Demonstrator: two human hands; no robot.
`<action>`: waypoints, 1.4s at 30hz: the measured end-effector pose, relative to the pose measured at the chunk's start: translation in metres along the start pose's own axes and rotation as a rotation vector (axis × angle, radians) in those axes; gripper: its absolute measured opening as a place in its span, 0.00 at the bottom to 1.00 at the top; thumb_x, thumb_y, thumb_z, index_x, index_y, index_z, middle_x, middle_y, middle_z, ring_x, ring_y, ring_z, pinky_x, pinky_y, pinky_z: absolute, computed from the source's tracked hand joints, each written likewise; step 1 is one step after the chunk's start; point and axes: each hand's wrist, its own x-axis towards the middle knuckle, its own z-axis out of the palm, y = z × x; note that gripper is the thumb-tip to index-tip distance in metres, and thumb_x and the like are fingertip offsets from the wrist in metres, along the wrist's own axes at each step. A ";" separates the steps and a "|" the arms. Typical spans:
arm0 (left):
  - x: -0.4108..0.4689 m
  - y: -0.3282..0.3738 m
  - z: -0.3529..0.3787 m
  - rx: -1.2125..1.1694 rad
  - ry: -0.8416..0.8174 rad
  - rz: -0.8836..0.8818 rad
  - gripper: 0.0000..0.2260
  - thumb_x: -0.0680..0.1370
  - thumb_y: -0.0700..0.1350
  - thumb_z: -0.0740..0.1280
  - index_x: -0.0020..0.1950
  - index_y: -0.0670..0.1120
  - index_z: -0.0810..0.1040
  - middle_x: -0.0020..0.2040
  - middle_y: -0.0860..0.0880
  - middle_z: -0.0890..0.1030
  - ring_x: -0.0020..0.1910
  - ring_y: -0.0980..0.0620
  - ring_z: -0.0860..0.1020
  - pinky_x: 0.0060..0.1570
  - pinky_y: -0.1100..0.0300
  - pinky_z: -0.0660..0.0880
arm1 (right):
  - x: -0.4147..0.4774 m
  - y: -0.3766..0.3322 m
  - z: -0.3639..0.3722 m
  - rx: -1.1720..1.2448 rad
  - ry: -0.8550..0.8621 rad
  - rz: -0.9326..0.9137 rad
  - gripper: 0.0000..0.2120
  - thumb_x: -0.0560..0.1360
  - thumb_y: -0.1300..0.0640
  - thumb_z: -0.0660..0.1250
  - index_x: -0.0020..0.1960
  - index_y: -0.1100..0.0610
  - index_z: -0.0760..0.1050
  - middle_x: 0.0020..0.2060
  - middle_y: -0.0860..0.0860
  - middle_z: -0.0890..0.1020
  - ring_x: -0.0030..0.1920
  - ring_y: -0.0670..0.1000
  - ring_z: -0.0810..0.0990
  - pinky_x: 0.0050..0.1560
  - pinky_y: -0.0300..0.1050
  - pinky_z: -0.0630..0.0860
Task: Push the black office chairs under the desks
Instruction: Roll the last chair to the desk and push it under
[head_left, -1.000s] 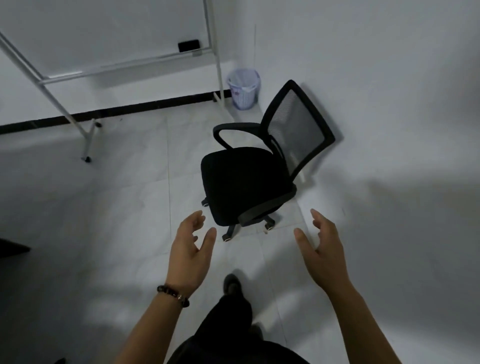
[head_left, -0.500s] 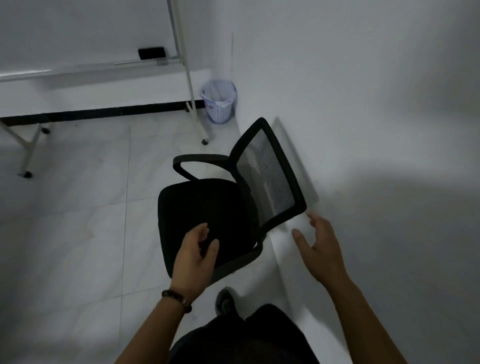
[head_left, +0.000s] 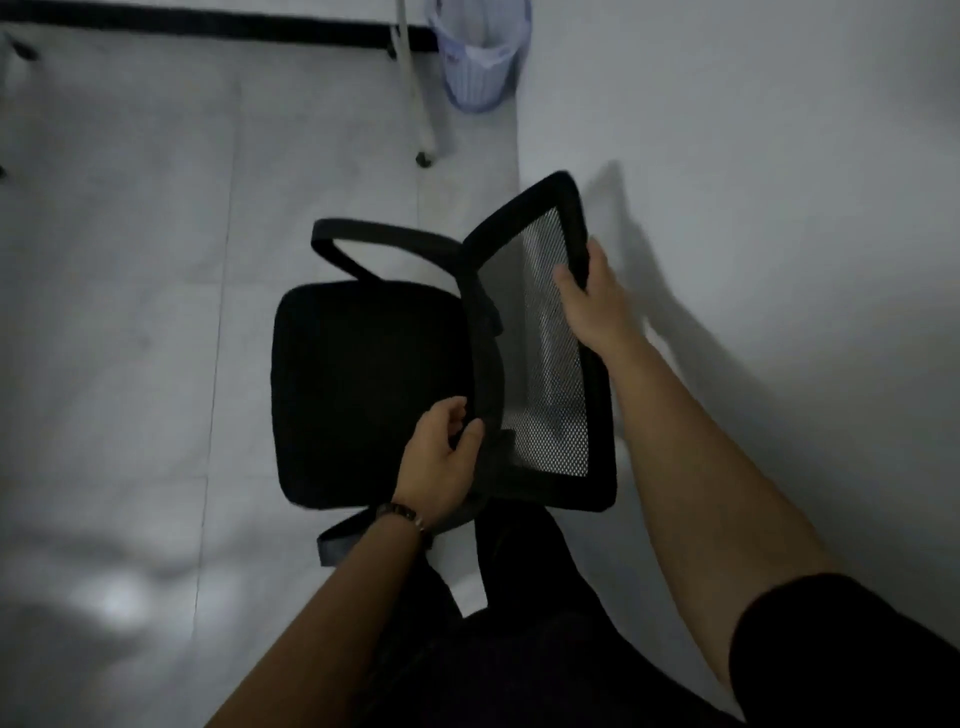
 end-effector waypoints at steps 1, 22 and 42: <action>0.009 -0.004 0.010 -0.011 -0.023 -0.027 0.17 0.80 0.49 0.61 0.68 0.48 0.69 0.64 0.48 0.73 0.58 0.54 0.74 0.58 0.58 0.72 | 0.008 -0.001 0.011 -0.019 -0.001 -0.017 0.32 0.81 0.43 0.57 0.80 0.50 0.49 0.75 0.53 0.64 0.73 0.54 0.66 0.72 0.51 0.62; -0.054 -0.126 -0.128 -0.084 0.351 -0.506 0.21 0.82 0.54 0.53 0.74 0.49 0.65 0.74 0.49 0.66 0.72 0.50 0.63 0.69 0.61 0.57 | -0.127 -0.137 0.248 0.080 -0.459 -0.387 0.38 0.82 0.61 0.56 0.77 0.56 0.30 0.77 0.63 0.47 0.67 0.57 0.71 0.58 0.30 0.65; -0.136 -0.273 -0.339 0.301 0.576 -0.609 0.24 0.80 0.62 0.44 0.74 0.57 0.59 0.74 0.51 0.64 0.73 0.47 0.61 0.72 0.45 0.52 | -0.195 -0.305 0.436 -1.048 -0.685 -0.941 0.52 0.68 0.21 0.42 0.79 0.56 0.44 0.77 0.60 0.34 0.73 0.61 0.25 0.74 0.61 0.31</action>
